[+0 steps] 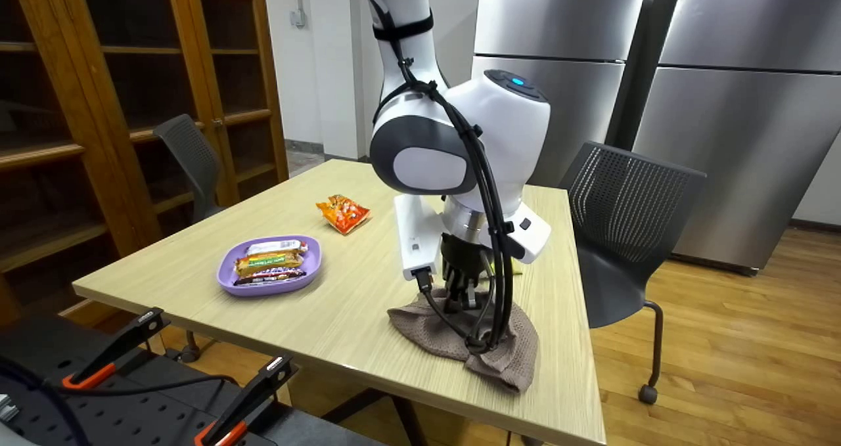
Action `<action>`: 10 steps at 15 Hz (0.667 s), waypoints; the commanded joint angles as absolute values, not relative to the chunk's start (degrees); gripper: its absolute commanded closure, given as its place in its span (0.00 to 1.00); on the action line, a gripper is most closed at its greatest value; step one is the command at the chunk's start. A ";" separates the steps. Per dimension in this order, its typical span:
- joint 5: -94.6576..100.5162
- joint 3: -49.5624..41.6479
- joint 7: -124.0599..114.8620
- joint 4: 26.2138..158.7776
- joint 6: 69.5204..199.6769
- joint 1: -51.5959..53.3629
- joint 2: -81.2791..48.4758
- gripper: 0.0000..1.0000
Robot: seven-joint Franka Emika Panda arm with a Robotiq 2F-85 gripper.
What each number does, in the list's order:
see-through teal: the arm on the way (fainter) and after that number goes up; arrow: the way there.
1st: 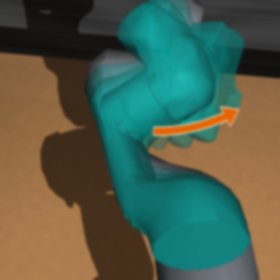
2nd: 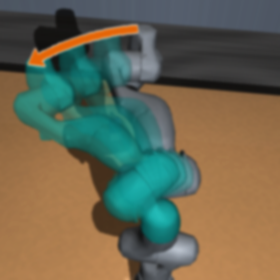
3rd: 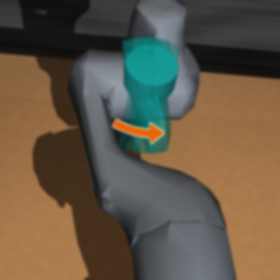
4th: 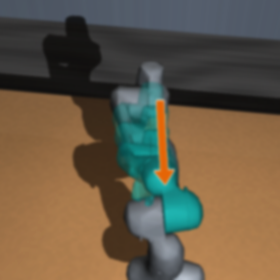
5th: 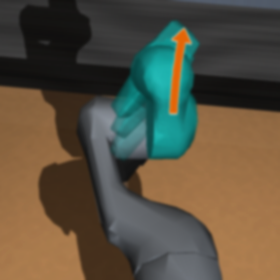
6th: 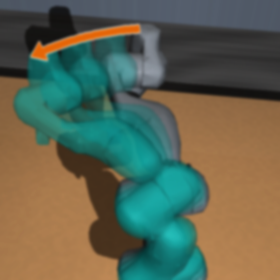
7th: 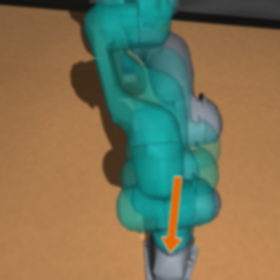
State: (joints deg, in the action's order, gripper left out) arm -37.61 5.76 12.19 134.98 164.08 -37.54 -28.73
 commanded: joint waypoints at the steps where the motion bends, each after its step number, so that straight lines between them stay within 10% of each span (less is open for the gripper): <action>1: -36.67 4.18 10.75 135.67 161.93 -34.61 -26.79 0.99; 10: -25.18 -7.45 -5.93 136.05 158.49 -18.13 -24.41 0.99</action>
